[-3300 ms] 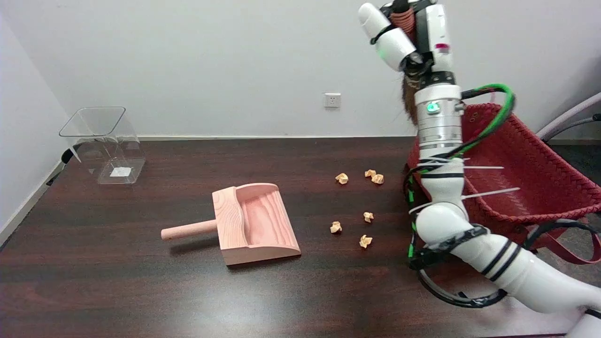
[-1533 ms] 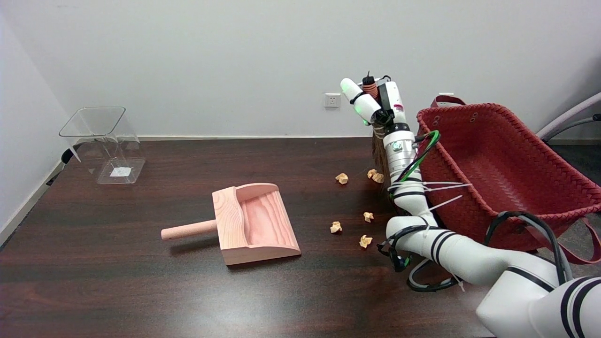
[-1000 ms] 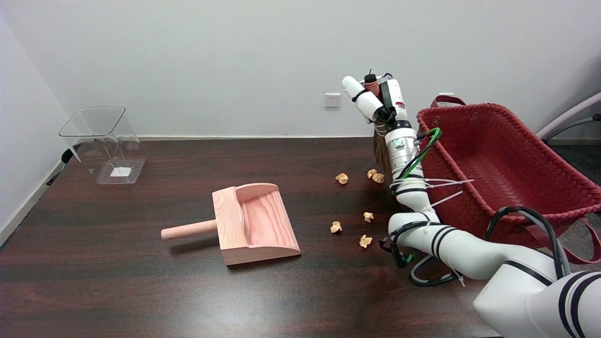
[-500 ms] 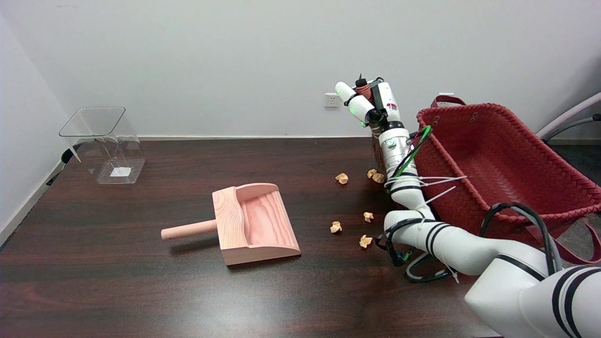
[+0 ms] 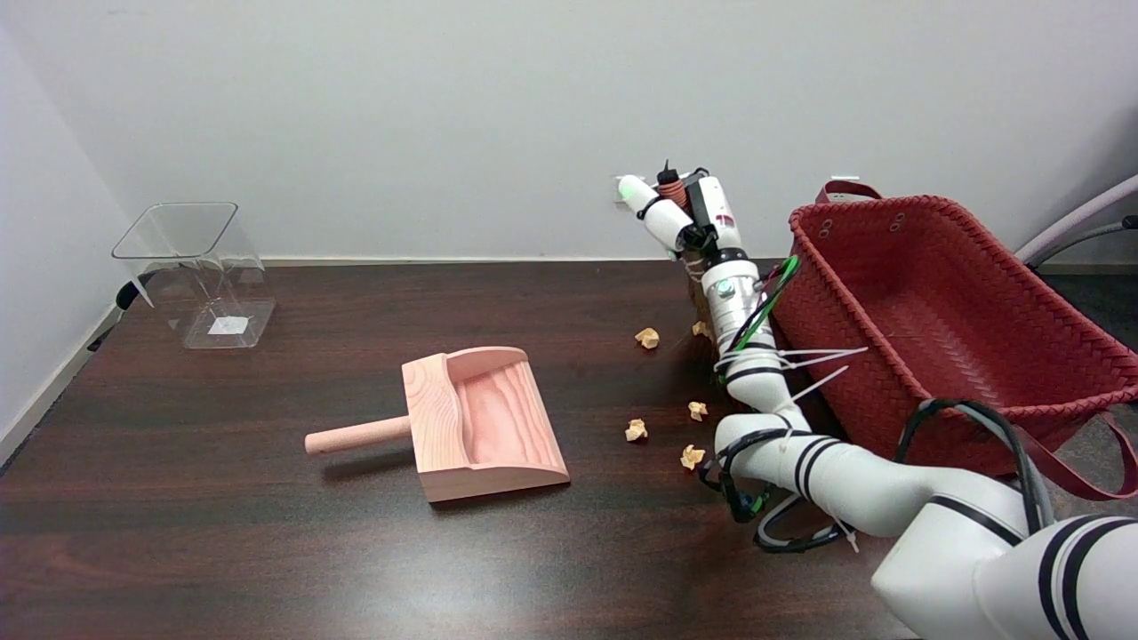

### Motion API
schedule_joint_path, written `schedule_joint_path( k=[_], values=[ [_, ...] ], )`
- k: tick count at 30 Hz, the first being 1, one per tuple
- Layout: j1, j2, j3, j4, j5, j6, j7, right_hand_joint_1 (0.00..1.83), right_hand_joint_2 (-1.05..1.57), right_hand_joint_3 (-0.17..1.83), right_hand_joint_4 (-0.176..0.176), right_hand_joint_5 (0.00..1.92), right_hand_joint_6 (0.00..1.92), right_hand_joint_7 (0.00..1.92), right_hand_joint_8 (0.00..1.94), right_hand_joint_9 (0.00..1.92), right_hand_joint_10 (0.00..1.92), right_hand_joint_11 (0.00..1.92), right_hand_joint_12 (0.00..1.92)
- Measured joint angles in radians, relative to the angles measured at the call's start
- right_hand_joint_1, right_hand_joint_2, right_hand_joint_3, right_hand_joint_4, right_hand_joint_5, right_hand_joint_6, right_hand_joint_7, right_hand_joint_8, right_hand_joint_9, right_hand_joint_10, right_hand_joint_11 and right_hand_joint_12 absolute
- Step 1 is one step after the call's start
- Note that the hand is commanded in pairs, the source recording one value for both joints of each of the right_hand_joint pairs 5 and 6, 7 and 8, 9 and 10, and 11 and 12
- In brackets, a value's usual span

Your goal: Sweep the paper balls into the dustpan.

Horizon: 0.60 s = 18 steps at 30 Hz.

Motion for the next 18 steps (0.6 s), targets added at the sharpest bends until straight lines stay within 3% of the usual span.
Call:
schedule_joint_path(
  k=[18],
  values=[
    [-0.093,-0.064,0.0,0.099,0.02,0.041,0.108,0.59,1.57,-0.07,0.0,1.92,1.92,1.92,1.92,1.92,1.92,1.92,1.92]
  ],
)
